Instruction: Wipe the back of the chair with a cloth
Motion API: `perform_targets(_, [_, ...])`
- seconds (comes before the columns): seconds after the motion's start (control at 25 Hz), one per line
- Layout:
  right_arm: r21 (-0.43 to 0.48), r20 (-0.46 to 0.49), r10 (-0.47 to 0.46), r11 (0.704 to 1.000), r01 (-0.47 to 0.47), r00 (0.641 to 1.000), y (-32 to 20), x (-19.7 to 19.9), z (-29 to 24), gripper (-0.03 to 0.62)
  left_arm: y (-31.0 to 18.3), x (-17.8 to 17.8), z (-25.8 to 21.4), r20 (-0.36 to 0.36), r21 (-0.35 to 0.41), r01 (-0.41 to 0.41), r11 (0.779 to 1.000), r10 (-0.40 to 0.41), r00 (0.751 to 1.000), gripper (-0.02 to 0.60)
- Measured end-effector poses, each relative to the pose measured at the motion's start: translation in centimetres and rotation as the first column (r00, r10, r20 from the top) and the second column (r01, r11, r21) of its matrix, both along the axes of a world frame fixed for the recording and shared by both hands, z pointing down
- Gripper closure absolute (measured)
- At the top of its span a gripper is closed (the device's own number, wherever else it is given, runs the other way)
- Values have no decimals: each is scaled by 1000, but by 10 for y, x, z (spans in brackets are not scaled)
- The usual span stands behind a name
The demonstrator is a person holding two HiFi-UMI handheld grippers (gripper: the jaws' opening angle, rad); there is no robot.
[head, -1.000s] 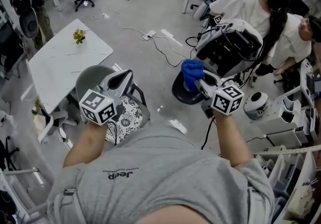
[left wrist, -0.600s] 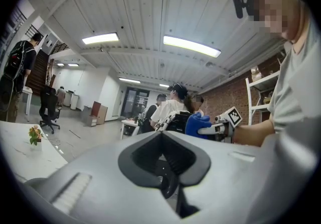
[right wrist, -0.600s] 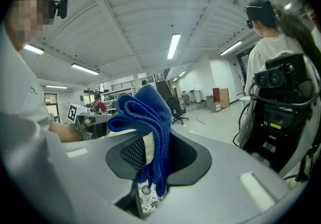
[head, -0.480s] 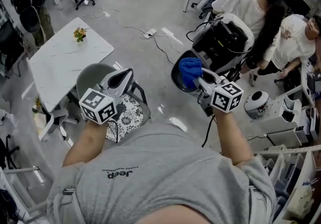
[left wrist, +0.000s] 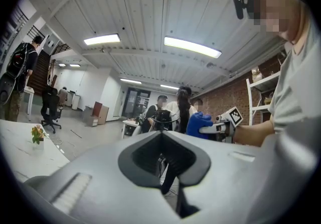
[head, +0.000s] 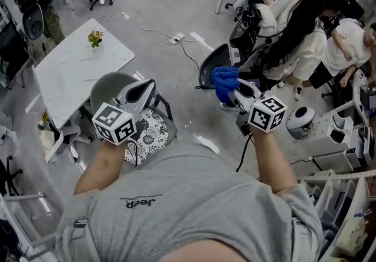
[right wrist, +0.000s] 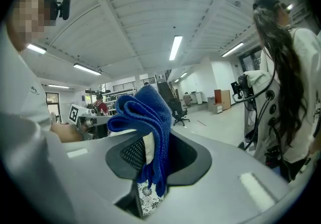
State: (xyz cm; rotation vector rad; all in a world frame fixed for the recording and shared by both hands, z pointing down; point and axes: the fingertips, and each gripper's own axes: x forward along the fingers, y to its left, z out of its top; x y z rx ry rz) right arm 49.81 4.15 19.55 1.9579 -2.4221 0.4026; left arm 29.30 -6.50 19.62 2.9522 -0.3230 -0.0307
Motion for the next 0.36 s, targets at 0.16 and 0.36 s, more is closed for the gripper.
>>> perform_targets(0.16, [0,3,1,1000,-1,1000,0,-1,2,499,-1,-3,2,2,-5,6,1000,-6,1000,568])
perform_targets(0.36, [3,-3,-6,1000,6,1000,-3,-4,3,499,-2,-5,3,1,-10,11,1000,-11,1000,568])
